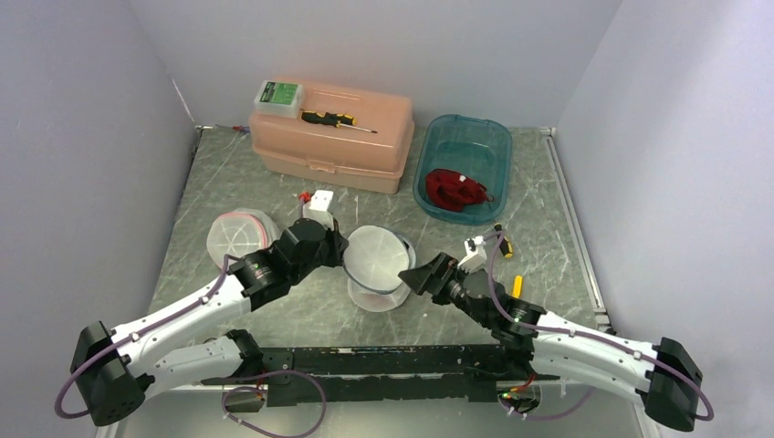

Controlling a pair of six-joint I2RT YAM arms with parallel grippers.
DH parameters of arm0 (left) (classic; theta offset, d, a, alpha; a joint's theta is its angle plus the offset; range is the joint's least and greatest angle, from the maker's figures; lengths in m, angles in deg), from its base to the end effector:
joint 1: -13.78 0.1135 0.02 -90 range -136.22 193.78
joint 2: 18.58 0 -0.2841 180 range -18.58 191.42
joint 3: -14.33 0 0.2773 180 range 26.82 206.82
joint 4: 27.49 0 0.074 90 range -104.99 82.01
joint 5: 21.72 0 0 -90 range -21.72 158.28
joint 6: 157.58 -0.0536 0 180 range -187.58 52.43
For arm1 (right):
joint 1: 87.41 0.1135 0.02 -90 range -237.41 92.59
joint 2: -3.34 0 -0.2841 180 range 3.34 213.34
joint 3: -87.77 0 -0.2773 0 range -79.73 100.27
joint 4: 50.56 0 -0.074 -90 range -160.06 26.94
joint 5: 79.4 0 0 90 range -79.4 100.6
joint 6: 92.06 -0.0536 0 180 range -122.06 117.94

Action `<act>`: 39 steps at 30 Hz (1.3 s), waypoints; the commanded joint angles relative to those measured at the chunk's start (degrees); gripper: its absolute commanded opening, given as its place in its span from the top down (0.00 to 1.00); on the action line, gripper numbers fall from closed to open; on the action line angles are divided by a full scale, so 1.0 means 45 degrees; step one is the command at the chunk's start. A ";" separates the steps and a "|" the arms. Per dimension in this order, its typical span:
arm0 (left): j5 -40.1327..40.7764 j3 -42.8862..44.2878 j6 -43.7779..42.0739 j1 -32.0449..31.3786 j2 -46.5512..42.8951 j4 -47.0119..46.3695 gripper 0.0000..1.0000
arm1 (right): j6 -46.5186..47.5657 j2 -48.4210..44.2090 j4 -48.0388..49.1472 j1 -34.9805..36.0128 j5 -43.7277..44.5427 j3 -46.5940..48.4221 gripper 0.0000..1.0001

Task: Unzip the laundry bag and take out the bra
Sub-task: Unzip the laundry bag at the center of the board.

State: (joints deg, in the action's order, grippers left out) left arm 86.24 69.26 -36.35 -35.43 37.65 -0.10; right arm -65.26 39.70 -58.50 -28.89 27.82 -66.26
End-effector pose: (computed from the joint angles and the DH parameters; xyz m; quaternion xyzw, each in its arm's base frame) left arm 0.1752 -0.1777 0.2834 0.0542 0.8517 -0.2227 0.4713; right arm 0.1090 0.1476 0.1925 0.1203 0.7973 0.4465 0.3879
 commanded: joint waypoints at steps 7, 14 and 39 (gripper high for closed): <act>0.0162 -0.0222 0.0539 -0.0054 -0.0448 -0.0946 0.97 | -0.2809 0.3020 0.4898 -0.0922 -0.1522 -0.0332 0.30; 0.0120 -0.0333 0.0566 -0.0080 -0.0633 -0.0984 0.97 | -0.2542 0.4853 0.5877 -0.1054 -0.2377 0.0328 0.56; 0.5390 0.4173 0.0754 -0.0138 -0.5186 0.6213 0.15 | 0.8460 0.9180 -0.1630 -0.1932 -1.1805 0.8928 1.00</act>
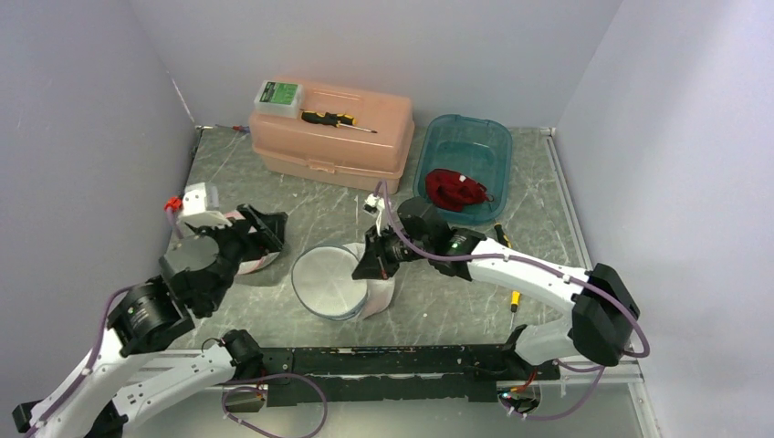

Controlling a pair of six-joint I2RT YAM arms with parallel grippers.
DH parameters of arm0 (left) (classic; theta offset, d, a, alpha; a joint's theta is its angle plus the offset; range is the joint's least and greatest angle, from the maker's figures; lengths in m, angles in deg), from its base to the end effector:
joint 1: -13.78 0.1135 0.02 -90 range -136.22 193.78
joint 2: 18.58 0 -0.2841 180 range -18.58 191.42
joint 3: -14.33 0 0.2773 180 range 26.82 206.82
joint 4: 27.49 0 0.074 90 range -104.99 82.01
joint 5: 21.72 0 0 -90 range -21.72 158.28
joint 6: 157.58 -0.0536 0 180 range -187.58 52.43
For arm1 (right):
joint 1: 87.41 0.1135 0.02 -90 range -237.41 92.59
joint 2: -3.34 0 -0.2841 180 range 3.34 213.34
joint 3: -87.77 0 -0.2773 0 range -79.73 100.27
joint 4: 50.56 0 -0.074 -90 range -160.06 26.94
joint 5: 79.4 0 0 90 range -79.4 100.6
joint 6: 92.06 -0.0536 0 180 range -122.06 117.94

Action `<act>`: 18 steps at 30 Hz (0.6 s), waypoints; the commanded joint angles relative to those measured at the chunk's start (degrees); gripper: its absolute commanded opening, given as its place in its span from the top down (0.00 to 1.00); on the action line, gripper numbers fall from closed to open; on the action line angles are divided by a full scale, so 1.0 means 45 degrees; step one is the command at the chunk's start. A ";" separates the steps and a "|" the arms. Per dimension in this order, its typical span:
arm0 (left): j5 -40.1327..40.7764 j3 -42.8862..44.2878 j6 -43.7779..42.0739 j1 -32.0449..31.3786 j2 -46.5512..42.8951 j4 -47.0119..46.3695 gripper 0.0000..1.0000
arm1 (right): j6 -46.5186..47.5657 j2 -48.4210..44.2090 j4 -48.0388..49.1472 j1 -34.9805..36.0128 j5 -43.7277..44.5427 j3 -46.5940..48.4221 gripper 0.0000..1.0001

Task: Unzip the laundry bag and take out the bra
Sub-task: Unzip the laundry bag at the center of the board.

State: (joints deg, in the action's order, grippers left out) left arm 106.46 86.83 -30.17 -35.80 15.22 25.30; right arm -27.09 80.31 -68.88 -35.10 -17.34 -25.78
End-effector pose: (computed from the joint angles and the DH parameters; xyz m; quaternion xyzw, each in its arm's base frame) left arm 0.0985 -0.0645 0.4167 -0.1210 0.7623 -0.2130 0.5991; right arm 0.1849 0.2804 0.2811 -0.3164 0.7829 0.4707 0.2556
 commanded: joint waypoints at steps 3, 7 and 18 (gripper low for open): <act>0.0702 0.0013 -0.0715 -0.0051 -0.0119 0.0316 0.13 | 0.0200 0.0039 0.0468 -0.0825 -0.1628 -0.0438 1.00; -0.0332 -0.0586 -0.0989 -0.0046 0.0343 -0.0237 0.13 | 0.1174 -0.0373 -0.1062 -0.1326 -0.0655 -0.0783 1.00; -0.1842 -0.3028 0.0013 -0.0056 0.0715 -0.1078 0.16 | 0.1375 -0.0096 -0.4267 -0.1703 0.3726 -0.0645 0.93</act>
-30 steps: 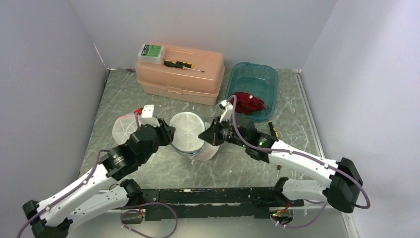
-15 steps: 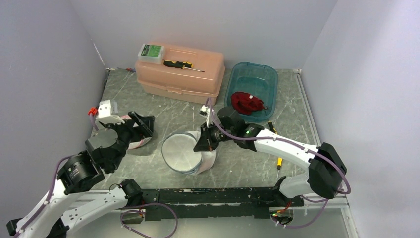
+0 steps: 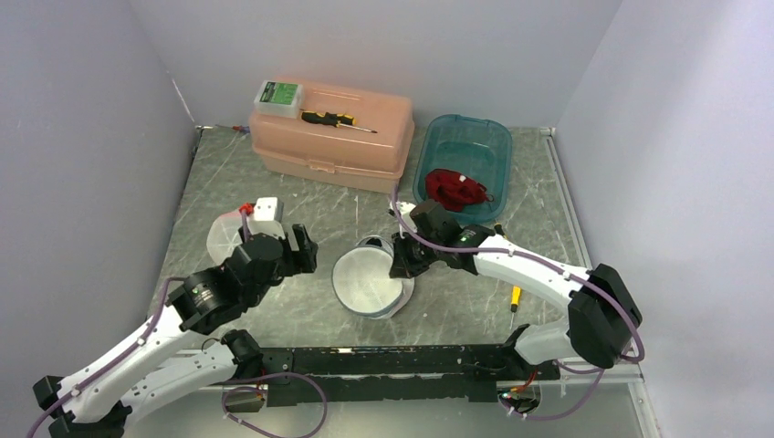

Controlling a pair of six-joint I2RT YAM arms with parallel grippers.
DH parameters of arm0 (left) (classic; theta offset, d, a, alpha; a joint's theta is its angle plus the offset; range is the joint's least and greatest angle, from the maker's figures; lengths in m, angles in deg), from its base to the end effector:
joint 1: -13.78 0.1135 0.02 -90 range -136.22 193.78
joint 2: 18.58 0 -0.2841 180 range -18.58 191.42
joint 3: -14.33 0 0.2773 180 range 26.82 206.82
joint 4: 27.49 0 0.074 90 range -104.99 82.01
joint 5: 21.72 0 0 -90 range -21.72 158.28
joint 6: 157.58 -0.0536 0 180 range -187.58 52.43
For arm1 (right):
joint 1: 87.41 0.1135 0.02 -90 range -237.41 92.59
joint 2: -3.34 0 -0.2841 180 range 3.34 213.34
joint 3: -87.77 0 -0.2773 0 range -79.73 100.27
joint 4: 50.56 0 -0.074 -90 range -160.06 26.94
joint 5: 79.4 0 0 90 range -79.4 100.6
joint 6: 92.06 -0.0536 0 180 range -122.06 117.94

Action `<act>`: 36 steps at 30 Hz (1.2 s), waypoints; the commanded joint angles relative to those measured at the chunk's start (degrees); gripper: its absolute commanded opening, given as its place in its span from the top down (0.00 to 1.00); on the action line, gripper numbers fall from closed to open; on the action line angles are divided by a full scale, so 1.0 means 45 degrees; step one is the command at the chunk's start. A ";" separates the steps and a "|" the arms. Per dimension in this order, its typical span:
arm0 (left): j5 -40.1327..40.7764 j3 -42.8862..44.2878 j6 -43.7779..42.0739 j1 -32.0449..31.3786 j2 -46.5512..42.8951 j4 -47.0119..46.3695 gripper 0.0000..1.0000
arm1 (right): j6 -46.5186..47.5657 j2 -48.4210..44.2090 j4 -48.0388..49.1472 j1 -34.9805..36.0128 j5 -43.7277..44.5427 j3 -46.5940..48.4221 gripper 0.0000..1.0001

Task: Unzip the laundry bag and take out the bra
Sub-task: Unzip the laundry bag at the center of the board.

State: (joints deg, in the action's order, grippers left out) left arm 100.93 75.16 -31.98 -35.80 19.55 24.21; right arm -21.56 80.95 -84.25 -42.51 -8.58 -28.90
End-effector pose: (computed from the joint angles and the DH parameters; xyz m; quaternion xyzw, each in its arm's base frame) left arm 0.1235 -0.1004 0.3382 -0.0410 0.8381 -0.1513 0.5225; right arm 0.2080 0.2321 0.2300 -0.2606 0.8848 0.3200 0.2163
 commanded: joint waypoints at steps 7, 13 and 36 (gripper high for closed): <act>-0.1096 -0.0880 0.0516 -0.0039 -0.0107 -0.0879 0.14 | -0.0058 -0.1586 -0.1536 -0.0057 0.2328 0.0006 0.24; -0.1792 -0.0983 0.0412 -0.0055 0.0275 -0.1089 0.06 | -0.0792 -0.4104 -0.1601 -0.0043 0.3224 -0.0585 0.06; -0.8936 -0.3176 0.2453 0.3661 0.3525 -0.5629 0.32 | -0.3315 -0.8848 0.5195 -0.0040 0.2555 -0.6880 0.06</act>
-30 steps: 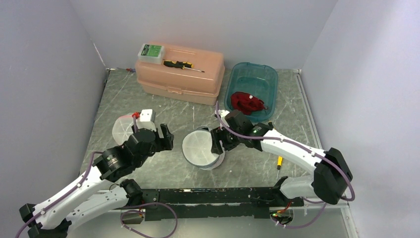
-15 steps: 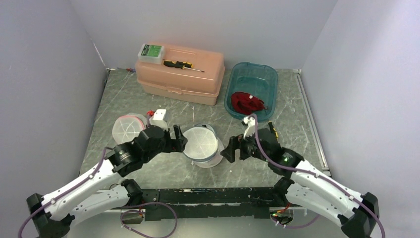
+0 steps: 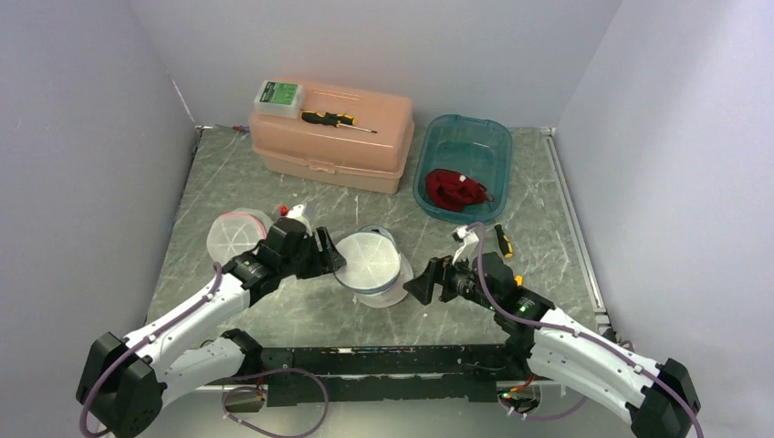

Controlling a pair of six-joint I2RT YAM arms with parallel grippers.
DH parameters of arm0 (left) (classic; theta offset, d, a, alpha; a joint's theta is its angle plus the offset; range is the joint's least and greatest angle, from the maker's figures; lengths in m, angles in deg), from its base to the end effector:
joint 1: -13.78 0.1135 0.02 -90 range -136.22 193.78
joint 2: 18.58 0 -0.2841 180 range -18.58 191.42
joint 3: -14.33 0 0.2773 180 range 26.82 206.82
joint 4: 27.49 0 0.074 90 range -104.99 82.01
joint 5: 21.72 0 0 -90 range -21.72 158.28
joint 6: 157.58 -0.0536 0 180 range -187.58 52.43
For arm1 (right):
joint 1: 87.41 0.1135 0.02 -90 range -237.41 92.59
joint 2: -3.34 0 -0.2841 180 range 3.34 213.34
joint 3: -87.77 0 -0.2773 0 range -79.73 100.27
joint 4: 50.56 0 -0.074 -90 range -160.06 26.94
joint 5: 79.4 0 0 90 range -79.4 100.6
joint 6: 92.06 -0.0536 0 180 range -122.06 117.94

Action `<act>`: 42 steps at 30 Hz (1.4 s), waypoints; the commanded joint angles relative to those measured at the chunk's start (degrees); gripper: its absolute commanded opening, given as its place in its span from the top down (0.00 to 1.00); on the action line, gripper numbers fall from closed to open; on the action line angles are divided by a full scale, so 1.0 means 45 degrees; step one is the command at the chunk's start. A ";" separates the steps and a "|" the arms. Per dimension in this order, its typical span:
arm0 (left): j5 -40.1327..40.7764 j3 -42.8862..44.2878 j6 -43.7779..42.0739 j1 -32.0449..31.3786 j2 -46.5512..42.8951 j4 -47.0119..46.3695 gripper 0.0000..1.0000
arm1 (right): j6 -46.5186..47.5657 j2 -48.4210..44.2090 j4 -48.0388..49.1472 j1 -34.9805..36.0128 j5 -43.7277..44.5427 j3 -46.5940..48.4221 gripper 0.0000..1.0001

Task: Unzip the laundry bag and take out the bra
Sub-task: Unzip the laundry bag at the center of the board, then open the laundry bag at the center of the board.

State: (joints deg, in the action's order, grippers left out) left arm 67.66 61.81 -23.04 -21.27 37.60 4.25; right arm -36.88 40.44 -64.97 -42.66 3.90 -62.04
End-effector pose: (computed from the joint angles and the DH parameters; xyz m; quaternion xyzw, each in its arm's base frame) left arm 0.1905 -0.1343 0.2248 -0.0728 0.9050 -0.2720 0.3189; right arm 0.1286 0.1362 0.2053 -0.1042 0.8183 0.3974 0.4019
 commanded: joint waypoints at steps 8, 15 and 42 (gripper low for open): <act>-0.1836 -0.0064 0.0282 0.0467 -0.1184 -0.1713 0.57 | 0.0564 -0.0085 0.1019 -0.0009 0.0025 0.0450 0.07; -0.2908 0.0864 -0.0427 0.0474 -0.0440 -0.1568 0.97 | 0.0696 -0.0862 0.0619 -0.0019 0.0319 0.0455 0.07; 0.2483 0.8626 -0.6072 -0.6537 0.4727 0.1890 0.85 | 0.0694 -0.5074 -0.4819 -0.0021 0.6960 0.3696 0.04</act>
State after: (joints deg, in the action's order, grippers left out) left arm 68.71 95.18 -44.85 -44.92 55.79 10.90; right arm -33.93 18.65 -82.21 -42.70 27.23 -49.32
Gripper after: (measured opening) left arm 0.117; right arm 0.959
